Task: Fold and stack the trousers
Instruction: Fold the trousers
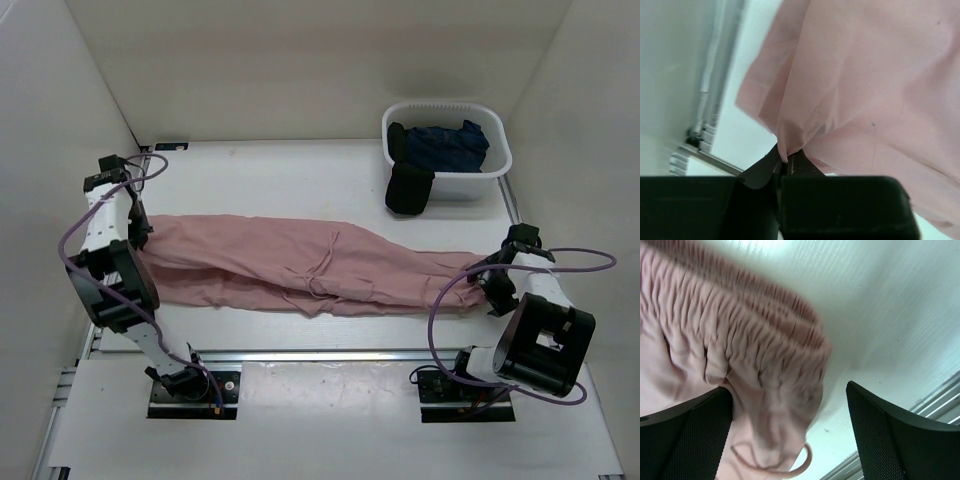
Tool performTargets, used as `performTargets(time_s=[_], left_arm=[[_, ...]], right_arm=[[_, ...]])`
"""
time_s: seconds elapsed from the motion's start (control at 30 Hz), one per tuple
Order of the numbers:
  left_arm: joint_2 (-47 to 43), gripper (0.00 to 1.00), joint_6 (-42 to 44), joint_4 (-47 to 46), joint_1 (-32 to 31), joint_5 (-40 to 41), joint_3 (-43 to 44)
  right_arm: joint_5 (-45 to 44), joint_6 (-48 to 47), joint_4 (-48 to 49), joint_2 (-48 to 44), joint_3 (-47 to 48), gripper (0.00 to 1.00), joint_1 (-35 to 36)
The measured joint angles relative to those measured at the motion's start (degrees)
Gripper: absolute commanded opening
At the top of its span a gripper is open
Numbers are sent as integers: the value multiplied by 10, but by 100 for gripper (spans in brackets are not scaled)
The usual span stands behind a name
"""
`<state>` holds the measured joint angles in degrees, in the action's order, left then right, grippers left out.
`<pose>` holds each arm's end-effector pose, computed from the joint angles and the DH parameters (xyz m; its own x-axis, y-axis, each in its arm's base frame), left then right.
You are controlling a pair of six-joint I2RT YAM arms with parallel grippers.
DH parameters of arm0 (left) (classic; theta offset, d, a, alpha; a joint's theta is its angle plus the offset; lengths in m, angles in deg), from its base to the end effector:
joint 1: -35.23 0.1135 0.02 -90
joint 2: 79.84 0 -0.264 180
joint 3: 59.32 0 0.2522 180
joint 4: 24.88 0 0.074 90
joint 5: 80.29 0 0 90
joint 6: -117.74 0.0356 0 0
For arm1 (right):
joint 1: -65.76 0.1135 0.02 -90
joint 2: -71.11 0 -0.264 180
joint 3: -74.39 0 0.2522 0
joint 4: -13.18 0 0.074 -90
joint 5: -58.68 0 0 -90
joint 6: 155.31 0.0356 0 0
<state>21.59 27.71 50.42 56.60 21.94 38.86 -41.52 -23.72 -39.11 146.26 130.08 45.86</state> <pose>0.3192 0.1330 0.2513 -0.9125 -0.3576 -0.1986 -0.3958 0.8946 0.2075 0.2087 -0.0823 0.1811 -0.4109 0.8435 -0.3459 0.8823 0.4634 0.0821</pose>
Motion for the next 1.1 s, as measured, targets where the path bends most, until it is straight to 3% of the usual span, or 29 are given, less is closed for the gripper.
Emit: performTargets(time_s=[0.1,0.23,0.37,0.4,0.5,0.53,0.57,0.67,0.7,0.77,0.8,0.83,0.97,1.1], left_arm=[[-49,14,0,4,-4,35,-6],[-90,18,1,-10,-2,83,-134],[-50,22,1,-43,1,119,-281],[-36,27,1,-53,1,127,-302],[-11,30,3,-67,3,155,-324],[-11,33,2,-71,3,162,-322],[-11,34,2,-79,3,169,-316],[-6,37,2,-101,3,186,-281],[-5,38,3,-106,3,191,-268],[-5,41,2,-119,3,199,-243],[-5,47,2,-125,3,200,-234],[-5,50,2,-130,3,202,-225],[-5,62,3,-135,3,199,-218],[-5,72,2,-119,3,175,-218]], right_arm=[[10,-3,12,5,-3,93,0],[29,-9,34,6,-6,93,0],[50,-12,63,7,-29,93,0],[56,-12,71,9,-37,93,0],[65,-12,81,11,-39,92,0],[66,-11,81,12,-39,88,-1],[66,-10,81,14,-39,76,-3],[74,-3,95,29,-37,57,-4],[78,0,101,35,-35,38,-4],[87,6,121,47,-33,21,-5],[92,9,130,52,-33,7,-5],[97,14,139,56,-33,0,-9],[108,21,148,57,-34,0,-25],[51,2,110,37,-15,0,-41]])
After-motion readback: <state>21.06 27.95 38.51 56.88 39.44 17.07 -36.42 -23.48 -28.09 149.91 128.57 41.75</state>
